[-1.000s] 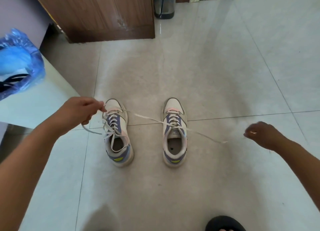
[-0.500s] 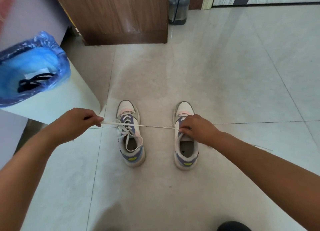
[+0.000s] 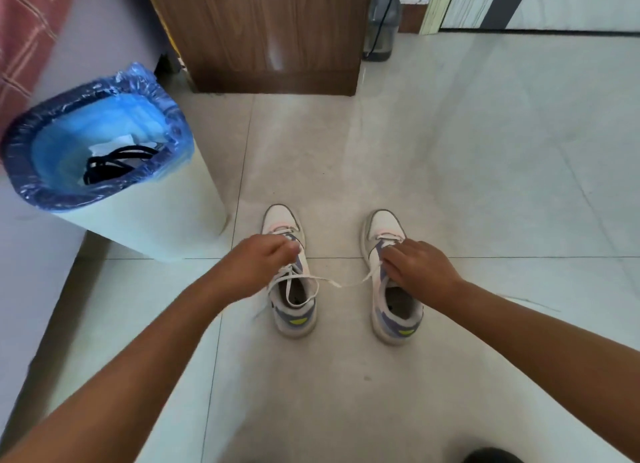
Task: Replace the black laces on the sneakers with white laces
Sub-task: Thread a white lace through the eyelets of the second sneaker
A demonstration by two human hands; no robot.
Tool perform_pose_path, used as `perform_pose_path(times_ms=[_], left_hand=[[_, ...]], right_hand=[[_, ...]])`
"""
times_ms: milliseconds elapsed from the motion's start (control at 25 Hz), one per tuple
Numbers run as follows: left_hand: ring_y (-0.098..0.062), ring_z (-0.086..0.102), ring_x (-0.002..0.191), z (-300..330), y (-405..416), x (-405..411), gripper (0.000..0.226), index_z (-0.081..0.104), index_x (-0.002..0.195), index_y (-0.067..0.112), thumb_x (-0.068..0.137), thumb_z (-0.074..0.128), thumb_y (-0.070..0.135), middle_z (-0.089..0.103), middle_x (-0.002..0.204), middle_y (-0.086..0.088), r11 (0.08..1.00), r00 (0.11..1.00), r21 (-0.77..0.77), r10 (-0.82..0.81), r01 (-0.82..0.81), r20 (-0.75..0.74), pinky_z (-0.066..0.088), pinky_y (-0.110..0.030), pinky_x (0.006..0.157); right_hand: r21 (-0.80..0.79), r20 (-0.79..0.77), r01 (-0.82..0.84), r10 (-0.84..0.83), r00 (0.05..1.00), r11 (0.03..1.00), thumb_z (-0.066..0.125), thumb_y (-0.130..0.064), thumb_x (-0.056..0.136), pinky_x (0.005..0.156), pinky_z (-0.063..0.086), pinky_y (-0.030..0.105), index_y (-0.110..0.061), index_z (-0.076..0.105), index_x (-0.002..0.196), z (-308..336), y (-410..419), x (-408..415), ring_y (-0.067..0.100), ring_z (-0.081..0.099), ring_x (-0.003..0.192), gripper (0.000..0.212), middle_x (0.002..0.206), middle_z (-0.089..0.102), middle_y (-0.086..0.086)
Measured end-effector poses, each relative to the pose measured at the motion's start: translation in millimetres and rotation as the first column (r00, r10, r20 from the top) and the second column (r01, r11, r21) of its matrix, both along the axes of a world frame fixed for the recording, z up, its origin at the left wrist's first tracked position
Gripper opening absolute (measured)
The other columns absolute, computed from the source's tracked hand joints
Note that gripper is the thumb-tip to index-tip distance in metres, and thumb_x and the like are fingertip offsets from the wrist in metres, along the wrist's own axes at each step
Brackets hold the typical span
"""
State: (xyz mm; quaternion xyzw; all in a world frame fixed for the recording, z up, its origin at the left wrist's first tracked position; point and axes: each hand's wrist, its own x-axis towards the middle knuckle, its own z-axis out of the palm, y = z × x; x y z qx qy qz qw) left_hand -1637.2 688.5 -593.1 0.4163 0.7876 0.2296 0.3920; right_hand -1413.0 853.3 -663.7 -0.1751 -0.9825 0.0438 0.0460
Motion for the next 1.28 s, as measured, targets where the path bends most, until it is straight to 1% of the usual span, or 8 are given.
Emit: perform_pose_path(times_ms=[120, 320, 600, 840, 960, 1080, 1200, 1280], left_hand=[[-0.019, 0.060, 0.101, -34, 55, 50, 0.039, 0.066, 0.101, 0.004, 0.100, 0.041, 0.034, 0.067, 0.106, -0.008, 0.989, 0.970, -0.030, -0.133, 0.142, 0.203, 0.043, -0.027, 0.086], [-0.005, 0.055, 0.047, -57, 90, 63, 0.039, 0.069, 0.088, -0.001, 0.097, 0.050, 0.032, 0.056, 0.061, -0.002, 0.971, 0.901, -0.096, -0.165, 0.221, 0.401, 0.041, -0.013, 0.054], [-0.010, 0.062, 0.068, -38, 65, 31, 0.016, 0.071, 0.081, 0.015, 0.090, 0.061, 0.024, 0.065, 0.070, -0.002, 0.987, 0.890, 0.047, -0.158, 0.153, 0.428, 0.048, -0.025, 0.072], [-0.014, 0.069, 0.071, 18, 33, -28, 0.018, 0.076, 0.070, 0.016, 0.079, 0.062, 0.022, 0.068, 0.068, -0.001, 0.941, 0.723, 0.253, -0.013, -0.224, 0.690, 0.056, -0.023, 0.075], [-0.014, 0.066, 0.072, 32, 22, -56, 0.019, 0.075, 0.075, 0.016, 0.069, 0.070, 0.033, 0.063, 0.067, 0.002, 0.849, 0.552, 0.347, -0.080, -0.399, 0.830, 0.057, -0.034, 0.082], [-0.007, 0.061, 0.069, 44, 14, -68, 0.026, 0.074, 0.077, 0.020, 0.064, 0.080, 0.042, 0.062, 0.069, 0.007, 0.766, 0.511, 0.419, -0.139, -0.487, 0.848, 0.055, -0.024, 0.068], [-0.005, 0.057, 0.067, 44, 15, -61, 0.019, 0.074, 0.079, 0.021, 0.069, 0.075, 0.038, 0.061, 0.073, 0.008, 0.726, 0.445, 0.396, -0.137, -0.563, 0.885, 0.050, -0.019, 0.061], [-0.004, 0.054, 0.064, 31, 25, -38, 0.017, 0.075, 0.079, 0.021, 0.080, 0.060, 0.030, 0.058, 0.071, 0.009, 0.730, 0.375, 0.290, -0.050, -0.618, 0.926, 0.049, -0.018, 0.059]], right_hand=[[-0.031, -0.056, 0.033, -0.035, 0.998, 0.999, 0.045, -0.024, 0.077, 0.041, 0.039, 0.022, -0.010, 0.063, 0.069, 5, -7, -4, 0.024, 0.057, 0.049, 0.024, 0.060, 0.061, 0.003], [-0.178, 0.001, 0.269, -0.273, 0.962, 0.947, 0.055, -0.023, 0.087, 0.056, 0.046, 0.033, -0.004, 0.065, 0.087, 3, -12, -8, 0.032, 0.061, 0.071, 0.021, 0.074, 0.065, 0.013], [-0.280, 0.154, 0.442, -0.415, 0.897, 0.852, 0.047, -0.026, 0.096, 0.068, 0.040, 0.035, -0.010, 0.055, 0.106, 2, -16, -16, 0.030, 0.057, 0.086, 0.020, 0.094, 0.065, 0.011], [-0.325, 0.248, 0.503, -0.441, 0.863, 0.801, 0.044, -0.025, 0.097, 0.070, 0.042, 0.034, -0.011, 0.053, 0.105, 2, -11, -21, 0.030, 0.058, 0.085, 0.019, 0.097, 0.065, 0.011], [-0.347, 0.260, 0.528, -0.462, 0.848, 0.775, 0.044, -0.025, 0.097, 0.070, 0.042, 0.034, -0.010, 0.053, 0.106, -1, -10, -21, 0.030, 0.059, 0.086, 0.020, 0.098, 0.066, 0.012], [-0.311, 0.319, 0.531, -0.440, 0.840, 0.789, 0.041, -0.026, 0.098, 0.070, 0.042, 0.033, -0.010, 0.052, 0.108, 2, -5, -27, 0.028, 0.058, 0.085, 0.021, 0.100, 0.065, 0.012], [-0.336, 0.339, 0.523, -0.418, 0.843, 0.783, 0.044, -0.028, 0.097, 0.070, 0.041, 0.032, -0.013, 0.051, 0.107, 3, 1, -29, 0.029, 0.059, 0.088, 0.020, 0.098, 0.066, 0.010], [-0.490, 0.279, 0.539, -0.462, 0.842, 0.685, 0.053, -0.030, 0.093, 0.070, 0.043, 0.031, -0.018, 0.052, 0.102, 3, 2, -23, 0.025, 0.061, 0.085, 0.015, 0.092, 0.067, 0.004]])
